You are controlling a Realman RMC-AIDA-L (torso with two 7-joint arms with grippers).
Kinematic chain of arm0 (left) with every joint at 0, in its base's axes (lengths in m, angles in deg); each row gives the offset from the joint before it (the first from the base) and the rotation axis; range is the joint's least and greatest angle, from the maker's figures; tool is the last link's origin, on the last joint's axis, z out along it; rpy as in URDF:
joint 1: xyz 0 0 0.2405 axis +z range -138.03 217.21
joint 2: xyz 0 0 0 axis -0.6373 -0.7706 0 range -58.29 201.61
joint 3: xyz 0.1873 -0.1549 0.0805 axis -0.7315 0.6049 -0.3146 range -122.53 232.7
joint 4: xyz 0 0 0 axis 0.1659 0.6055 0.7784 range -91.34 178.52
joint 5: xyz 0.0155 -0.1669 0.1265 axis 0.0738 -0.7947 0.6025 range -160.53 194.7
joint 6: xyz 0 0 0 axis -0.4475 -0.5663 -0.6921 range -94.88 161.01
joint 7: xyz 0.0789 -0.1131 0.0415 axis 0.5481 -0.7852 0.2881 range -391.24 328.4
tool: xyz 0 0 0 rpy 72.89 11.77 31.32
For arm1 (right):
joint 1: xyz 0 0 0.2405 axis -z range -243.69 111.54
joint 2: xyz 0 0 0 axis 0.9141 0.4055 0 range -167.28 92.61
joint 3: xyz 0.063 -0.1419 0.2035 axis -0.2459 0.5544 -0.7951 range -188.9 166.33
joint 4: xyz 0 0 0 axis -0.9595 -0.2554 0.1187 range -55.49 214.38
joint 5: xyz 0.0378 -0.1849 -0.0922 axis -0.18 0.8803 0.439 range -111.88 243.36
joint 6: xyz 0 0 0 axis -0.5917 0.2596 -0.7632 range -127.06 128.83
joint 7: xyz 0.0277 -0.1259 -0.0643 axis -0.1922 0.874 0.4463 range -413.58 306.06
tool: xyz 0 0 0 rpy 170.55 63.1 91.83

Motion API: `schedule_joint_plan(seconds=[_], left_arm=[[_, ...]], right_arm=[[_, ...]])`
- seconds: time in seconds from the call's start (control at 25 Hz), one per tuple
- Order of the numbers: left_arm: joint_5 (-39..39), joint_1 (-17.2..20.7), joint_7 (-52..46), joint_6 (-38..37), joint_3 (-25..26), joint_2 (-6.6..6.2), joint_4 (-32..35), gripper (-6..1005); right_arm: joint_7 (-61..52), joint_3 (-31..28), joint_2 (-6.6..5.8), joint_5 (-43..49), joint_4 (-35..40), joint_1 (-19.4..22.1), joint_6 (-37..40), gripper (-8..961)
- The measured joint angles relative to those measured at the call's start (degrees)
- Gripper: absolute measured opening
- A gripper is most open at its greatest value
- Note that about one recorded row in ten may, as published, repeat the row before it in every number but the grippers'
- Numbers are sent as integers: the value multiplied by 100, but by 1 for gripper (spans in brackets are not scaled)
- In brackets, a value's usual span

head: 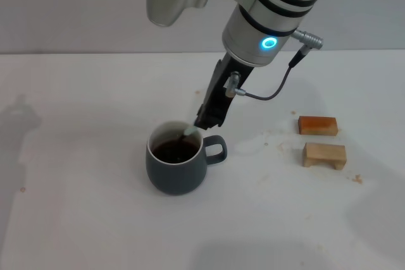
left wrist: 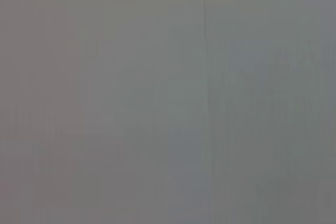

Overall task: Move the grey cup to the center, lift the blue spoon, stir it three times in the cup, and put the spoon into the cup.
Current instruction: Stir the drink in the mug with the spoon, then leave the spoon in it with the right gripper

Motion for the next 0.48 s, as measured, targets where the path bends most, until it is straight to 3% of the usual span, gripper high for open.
schedule_joint_plan(seconds=[0.48], left_arm=[[0,31,-3,-47,-9,1,0,-2]], right_arm=[[-64,47,12,138,79,6,-355,118]])
